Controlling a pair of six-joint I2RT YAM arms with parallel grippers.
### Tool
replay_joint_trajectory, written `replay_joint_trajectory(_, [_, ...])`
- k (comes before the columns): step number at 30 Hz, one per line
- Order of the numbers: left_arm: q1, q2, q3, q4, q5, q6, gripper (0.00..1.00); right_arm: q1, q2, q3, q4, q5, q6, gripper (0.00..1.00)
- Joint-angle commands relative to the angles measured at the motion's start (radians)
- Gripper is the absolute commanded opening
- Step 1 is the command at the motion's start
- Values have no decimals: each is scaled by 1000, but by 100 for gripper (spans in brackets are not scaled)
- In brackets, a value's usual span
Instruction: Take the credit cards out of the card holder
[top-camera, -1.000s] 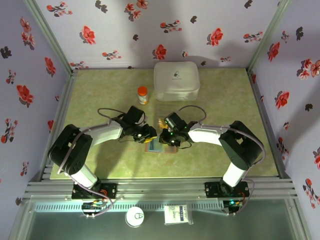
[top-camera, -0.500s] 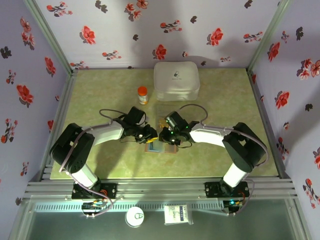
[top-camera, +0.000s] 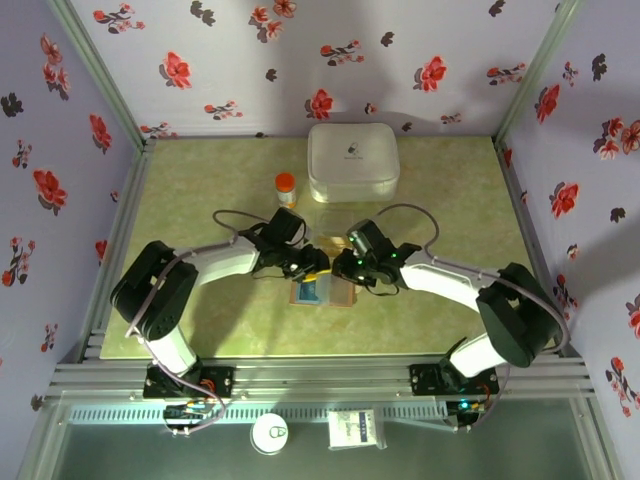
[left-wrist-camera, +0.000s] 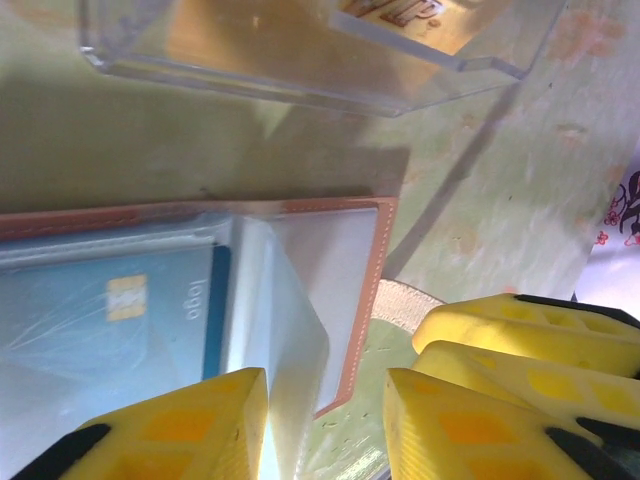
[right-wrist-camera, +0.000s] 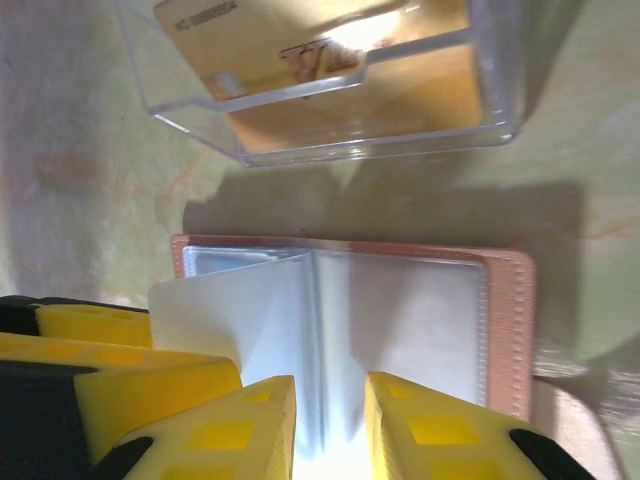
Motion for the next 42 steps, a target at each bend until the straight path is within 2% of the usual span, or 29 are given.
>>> replay_joint_trajectory(1, [-22,44,48,-41,27,19,38,-15,-51,-29,-40,50,-15,26])
replay_joint_trajectory(18, [-65,168,178,-80,57,46,49,-28,-162,-87,-92,85,-4,48])
replay_joint_trajectory(26, [-75,186,210,-71,56,49,52,-28,-195,-98,-112,93,-1,52])
replay_joint_trajectory(32, [-75,168,224,-99,34,68,49,-28,-195,-99,-104,87,1,52])
replay_joint_trajectory(42, [-18,26,152,-169,-63,111,39,0,-95,-74,5,14,37,38])
